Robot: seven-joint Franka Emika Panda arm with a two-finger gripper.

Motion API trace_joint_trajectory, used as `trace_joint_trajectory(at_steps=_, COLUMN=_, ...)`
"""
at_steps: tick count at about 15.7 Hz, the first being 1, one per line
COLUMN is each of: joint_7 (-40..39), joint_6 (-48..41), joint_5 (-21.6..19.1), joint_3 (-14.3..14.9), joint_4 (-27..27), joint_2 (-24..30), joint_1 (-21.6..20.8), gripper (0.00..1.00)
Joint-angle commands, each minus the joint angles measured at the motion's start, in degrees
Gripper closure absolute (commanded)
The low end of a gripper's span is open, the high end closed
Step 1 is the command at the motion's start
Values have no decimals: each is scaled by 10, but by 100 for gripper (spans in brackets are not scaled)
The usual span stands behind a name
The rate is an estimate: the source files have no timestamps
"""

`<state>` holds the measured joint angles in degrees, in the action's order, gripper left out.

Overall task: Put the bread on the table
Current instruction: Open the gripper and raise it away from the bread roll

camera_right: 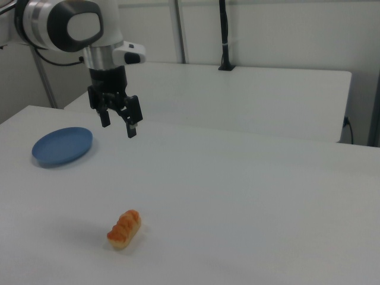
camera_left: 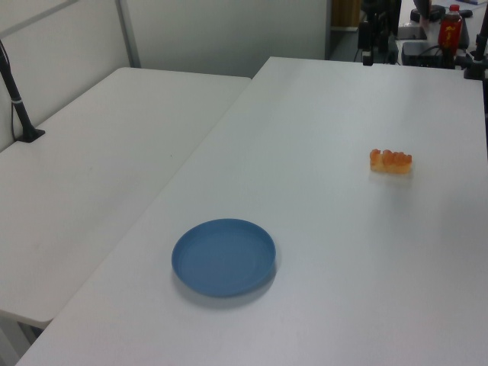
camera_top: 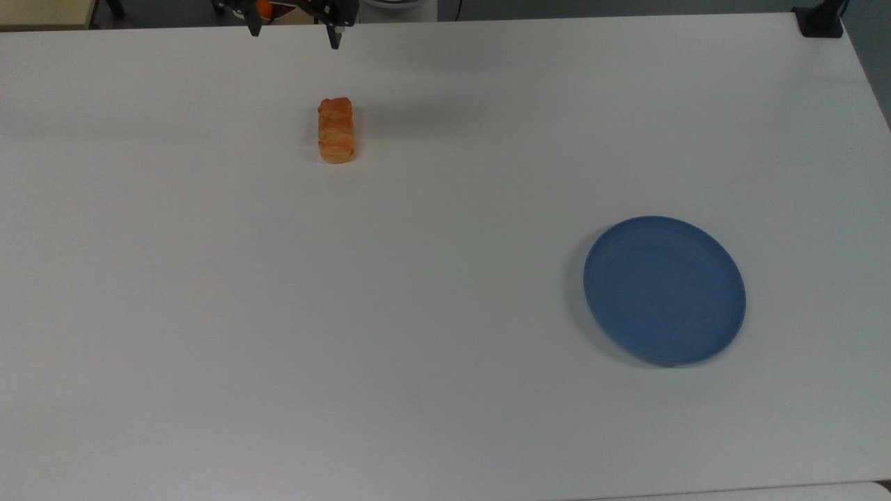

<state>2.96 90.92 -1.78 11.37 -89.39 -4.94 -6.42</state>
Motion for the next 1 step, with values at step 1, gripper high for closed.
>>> trace_joint_trajectory(at_steps=1, joint_7=-12, joint_6=-10, joint_5=-27, joint_3=23, joint_4=9, joint_2=2, joint_1=-3, gripper=0)
